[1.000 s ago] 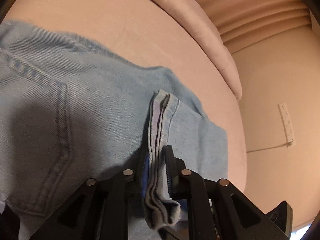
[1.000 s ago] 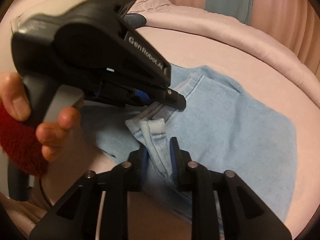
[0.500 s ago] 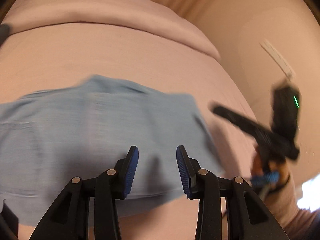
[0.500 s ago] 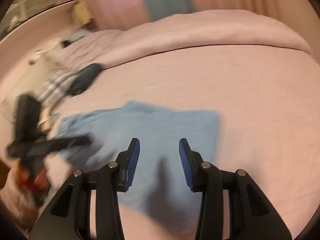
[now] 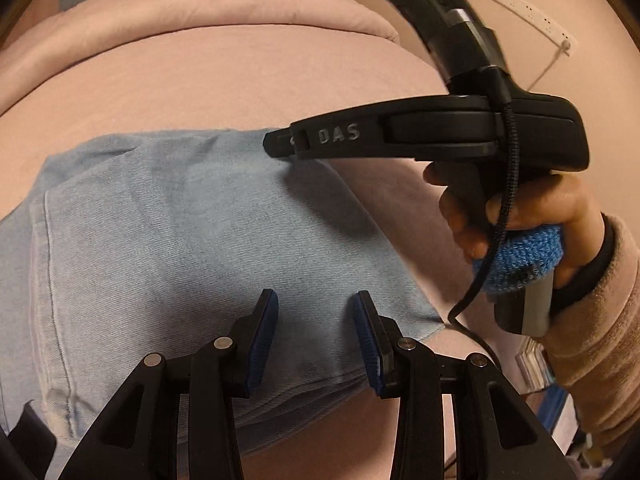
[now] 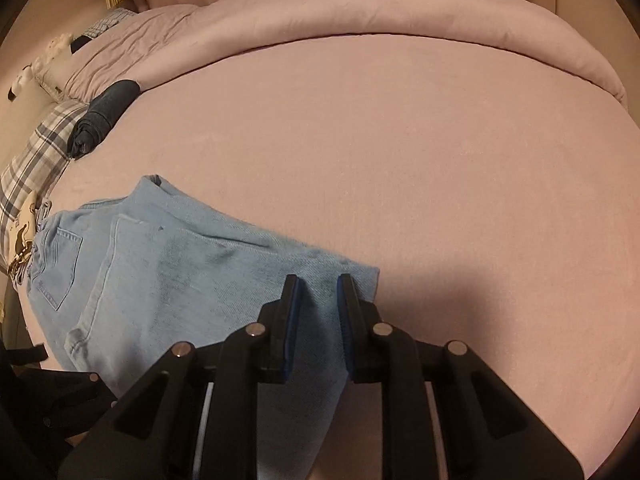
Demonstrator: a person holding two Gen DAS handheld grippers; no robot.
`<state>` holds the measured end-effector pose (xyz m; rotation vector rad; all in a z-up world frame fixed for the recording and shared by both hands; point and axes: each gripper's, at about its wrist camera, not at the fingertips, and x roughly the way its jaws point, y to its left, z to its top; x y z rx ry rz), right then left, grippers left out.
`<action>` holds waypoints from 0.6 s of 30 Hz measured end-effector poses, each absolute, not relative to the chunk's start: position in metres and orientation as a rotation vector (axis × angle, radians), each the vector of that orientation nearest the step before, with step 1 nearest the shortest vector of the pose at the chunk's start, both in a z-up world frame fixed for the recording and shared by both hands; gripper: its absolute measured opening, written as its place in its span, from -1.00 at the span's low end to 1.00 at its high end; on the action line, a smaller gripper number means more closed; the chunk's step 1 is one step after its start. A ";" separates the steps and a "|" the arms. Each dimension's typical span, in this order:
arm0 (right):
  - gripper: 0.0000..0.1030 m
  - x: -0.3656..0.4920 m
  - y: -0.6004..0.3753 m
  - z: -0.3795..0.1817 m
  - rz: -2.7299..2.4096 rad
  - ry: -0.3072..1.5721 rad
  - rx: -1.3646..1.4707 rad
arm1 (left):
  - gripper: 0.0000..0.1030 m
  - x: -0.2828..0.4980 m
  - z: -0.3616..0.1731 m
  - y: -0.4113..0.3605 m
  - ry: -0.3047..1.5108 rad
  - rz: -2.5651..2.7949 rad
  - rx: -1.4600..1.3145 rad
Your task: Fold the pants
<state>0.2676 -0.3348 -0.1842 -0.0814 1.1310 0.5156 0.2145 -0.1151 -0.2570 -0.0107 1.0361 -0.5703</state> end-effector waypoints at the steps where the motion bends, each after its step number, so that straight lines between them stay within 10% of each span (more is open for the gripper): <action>1: -0.64 0.268 -0.338 -0.184 0.516 1.131 -0.073 | -0.26 0.216 -0.255 -0.114 1.037 -0.569 -0.010; 18: -0.57 0.124 -0.344 -0.151 0.698 0.964 -0.049 | -0.26 0.269 -0.240 -0.035 0.955 -0.264 0.021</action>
